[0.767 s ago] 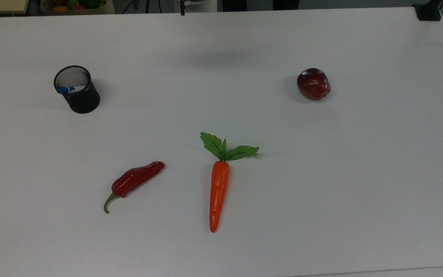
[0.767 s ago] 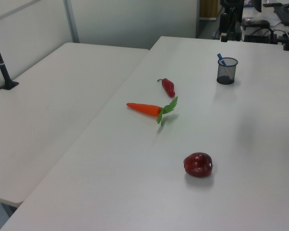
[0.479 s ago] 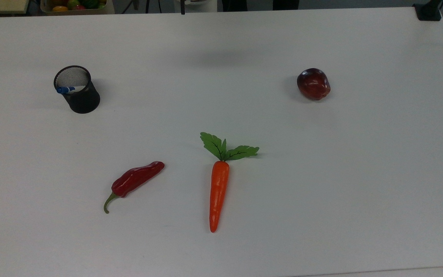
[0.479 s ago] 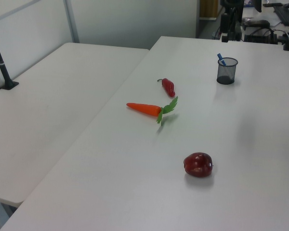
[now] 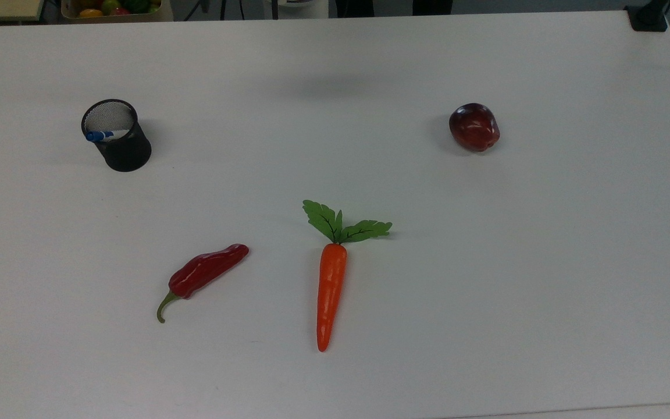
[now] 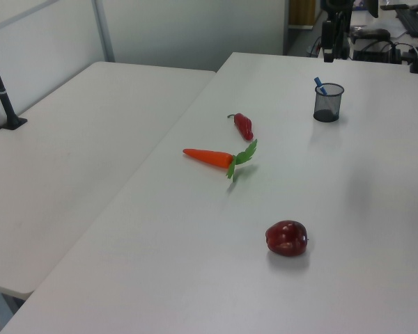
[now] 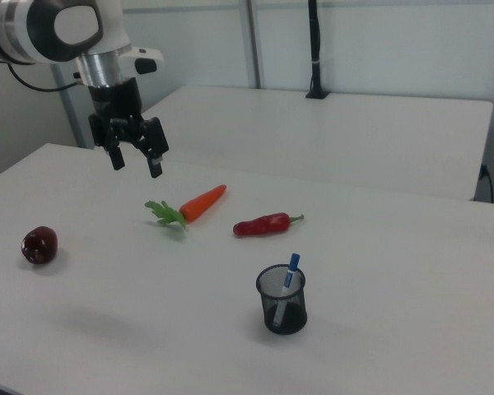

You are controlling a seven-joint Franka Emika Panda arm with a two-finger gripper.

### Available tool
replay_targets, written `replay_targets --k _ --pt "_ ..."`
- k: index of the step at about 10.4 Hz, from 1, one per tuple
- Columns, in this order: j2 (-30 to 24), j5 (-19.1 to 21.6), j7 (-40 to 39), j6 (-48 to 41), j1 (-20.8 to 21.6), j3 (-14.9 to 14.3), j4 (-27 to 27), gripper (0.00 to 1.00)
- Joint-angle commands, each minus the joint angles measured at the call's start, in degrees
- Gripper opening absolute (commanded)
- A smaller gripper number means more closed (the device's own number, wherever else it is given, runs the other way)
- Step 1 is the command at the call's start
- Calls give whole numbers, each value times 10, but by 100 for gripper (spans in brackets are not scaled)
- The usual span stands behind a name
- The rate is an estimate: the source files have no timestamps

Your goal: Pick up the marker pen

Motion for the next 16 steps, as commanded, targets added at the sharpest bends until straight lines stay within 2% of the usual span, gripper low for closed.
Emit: replay_targets --k 1,5,9,13,16 --pt "4 -4 -44 2 -41 -10 -6 100" --pt "44 -6 -146 70 -126 -12 -14 100" --pt "87 -17 -175 146 -179 -12 -40 100" --pt "140 -18 -178 239 -206 -12 -39 85" --pt "175 -18 -183 299 -205 -12 -37 60"
